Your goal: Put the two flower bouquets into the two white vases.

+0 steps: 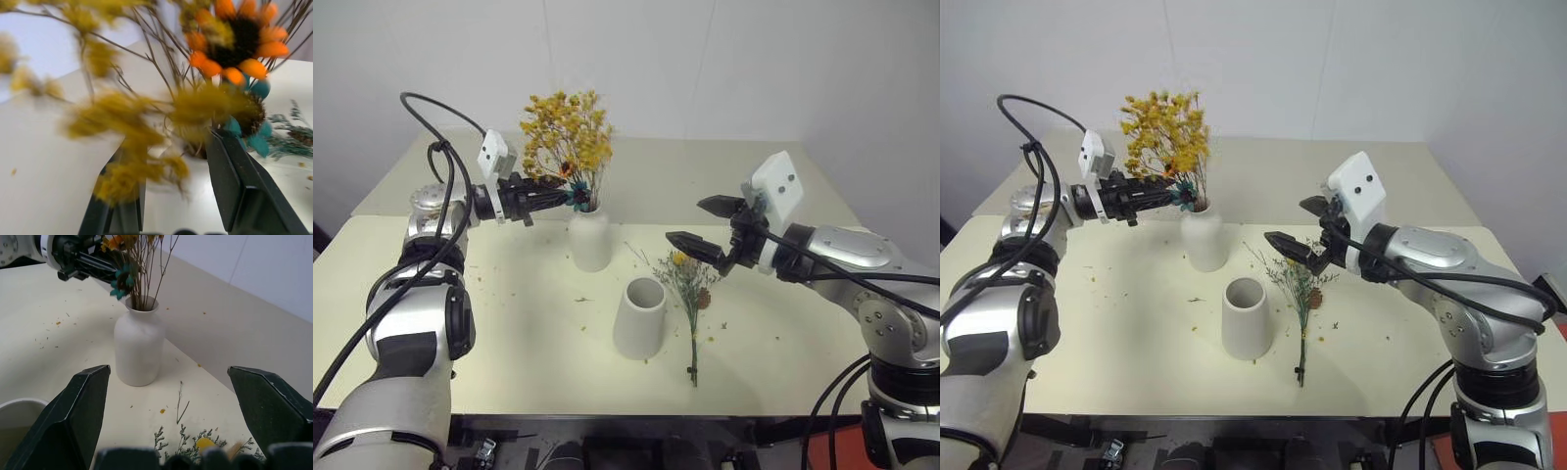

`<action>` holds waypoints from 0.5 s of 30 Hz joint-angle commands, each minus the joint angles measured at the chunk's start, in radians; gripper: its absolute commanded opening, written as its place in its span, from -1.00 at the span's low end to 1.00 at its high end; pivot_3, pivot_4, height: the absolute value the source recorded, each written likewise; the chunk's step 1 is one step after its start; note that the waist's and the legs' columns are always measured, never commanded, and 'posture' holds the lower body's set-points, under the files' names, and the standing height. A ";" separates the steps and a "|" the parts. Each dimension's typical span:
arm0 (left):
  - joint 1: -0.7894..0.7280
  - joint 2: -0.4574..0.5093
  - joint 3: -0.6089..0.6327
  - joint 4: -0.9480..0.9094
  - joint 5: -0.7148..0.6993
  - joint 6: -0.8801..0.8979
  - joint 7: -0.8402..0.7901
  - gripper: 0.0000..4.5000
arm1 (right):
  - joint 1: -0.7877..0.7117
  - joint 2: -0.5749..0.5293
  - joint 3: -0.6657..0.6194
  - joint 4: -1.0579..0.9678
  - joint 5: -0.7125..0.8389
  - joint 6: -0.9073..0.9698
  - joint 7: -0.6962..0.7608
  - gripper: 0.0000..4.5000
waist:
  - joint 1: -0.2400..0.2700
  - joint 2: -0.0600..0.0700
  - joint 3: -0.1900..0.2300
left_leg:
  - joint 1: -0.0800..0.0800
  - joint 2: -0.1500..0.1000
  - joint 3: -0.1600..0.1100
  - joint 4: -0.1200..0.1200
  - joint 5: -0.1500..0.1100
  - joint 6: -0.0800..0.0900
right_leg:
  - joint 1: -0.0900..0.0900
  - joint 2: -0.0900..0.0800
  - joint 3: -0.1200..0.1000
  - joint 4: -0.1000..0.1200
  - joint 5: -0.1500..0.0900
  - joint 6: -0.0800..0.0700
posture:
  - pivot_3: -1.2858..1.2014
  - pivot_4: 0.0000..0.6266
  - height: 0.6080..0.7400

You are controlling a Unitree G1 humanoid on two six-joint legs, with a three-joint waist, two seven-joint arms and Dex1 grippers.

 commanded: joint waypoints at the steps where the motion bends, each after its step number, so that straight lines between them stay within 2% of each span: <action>1: -0.032 0.051 -0.031 -0.040 0.025 0.008 -0.057 -0.13 | 0.001 -0.003 -0.033 -0.035 -0.003 -0.013 -0.014 1.00 | -0.004 0.000 0.000 | 0.000 0.000 0.000 0.000 0.000 0.000 | 0.000 0.000 0.000 0.000 0.000 0.000 | 0.03 -0.52 1.00; 6: -0.011 0.120 -0.043 -0.053 0.034 0.012 -0.084 -0.13 | 0.007 -0.010 -0.068 -0.055 0.027 0.031 -0.040 1.00 | -0.012 0.000 0.000 | 0.001 0.000 0.000 0.000 0.000 0.000 | 0.000 0.000 0.000 0.001 0.000 0.000 | 0.03 -0.52 1.00; 10: 0.020 0.193 -0.046 -0.074 0.036 0.018 -0.113 -0.13 | -0.007 -0.037 -0.104 -0.066 0.074 0.149 -0.067 1.00 | -0.014 0.000 0.000 | 0.000 0.001 0.000 0.000 0.000 0.000 | 0.000 0.000 0.000 0.001 0.000 0.000 | 0.03 -0.52 1.00; 15: 0.081 0.307 -0.040 -0.110 0.031 0.026 -0.152 -0.13 | -0.008 -0.142 -0.060 -0.080 0.079 0.315 -0.077 1.00 | -0.014 0.000 0.000 | 0.000 0.001 0.000 0.000 0.000 0.000 | 0.000 0.000 0.000 0.000 0.000 0.000 | 0.03 -0.52 1.00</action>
